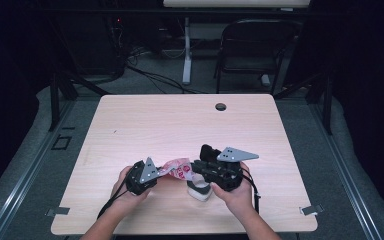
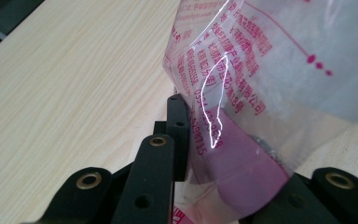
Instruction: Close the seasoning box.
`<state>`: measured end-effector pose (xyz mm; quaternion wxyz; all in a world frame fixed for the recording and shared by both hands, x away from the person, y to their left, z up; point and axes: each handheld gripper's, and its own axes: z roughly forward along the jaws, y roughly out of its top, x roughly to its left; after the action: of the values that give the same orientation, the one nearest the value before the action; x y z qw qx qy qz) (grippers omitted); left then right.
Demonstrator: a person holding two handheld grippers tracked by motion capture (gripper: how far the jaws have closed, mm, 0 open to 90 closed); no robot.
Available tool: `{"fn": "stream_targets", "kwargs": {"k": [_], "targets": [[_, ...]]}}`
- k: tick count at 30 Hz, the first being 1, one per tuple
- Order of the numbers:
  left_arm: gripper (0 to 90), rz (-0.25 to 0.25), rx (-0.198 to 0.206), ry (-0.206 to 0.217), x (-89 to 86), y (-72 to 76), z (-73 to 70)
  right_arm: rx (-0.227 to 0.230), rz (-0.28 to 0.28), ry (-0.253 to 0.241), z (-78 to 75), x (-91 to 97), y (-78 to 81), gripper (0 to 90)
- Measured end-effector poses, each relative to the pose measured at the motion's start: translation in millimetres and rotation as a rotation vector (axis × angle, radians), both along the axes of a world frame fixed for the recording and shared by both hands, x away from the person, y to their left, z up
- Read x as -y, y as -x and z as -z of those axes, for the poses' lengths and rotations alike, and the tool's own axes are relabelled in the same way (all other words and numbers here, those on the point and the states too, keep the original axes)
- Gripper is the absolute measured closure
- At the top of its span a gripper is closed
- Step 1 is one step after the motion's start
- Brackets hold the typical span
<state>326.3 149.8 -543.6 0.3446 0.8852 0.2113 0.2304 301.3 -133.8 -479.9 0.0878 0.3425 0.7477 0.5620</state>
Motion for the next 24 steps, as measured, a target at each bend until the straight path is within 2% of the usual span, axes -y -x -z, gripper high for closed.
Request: {"fn": "stream_targets", "kwargs": {"k": [7, 11, 16, 24], "targets": [[84.8, -0.034, -0.068, 0.092, -8.9, -8.4, 2.0, 0.023, 0.027, -0.013, -4.6, 9.3, 2.2, 70.7], [86.3, -0.074, -0.078, 0.120, -15.2, -13.1, 1.4, 0.026, 0.050, -0.023, -6.0, 17.6, 1.5, 68.6], [87.9, -0.165, -0.073, 0.143, -28.9, -19.2, -1.9, 0.042, 0.079, -0.027, -9.9, 27.6, 3.0, 67.1], [89.0, -0.346, -0.065, 0.201, -66.6, -29.1, -4.4, 0.070, 0.129, -0.035, -16.8, 44.3, 2.7, 65.0]]}}
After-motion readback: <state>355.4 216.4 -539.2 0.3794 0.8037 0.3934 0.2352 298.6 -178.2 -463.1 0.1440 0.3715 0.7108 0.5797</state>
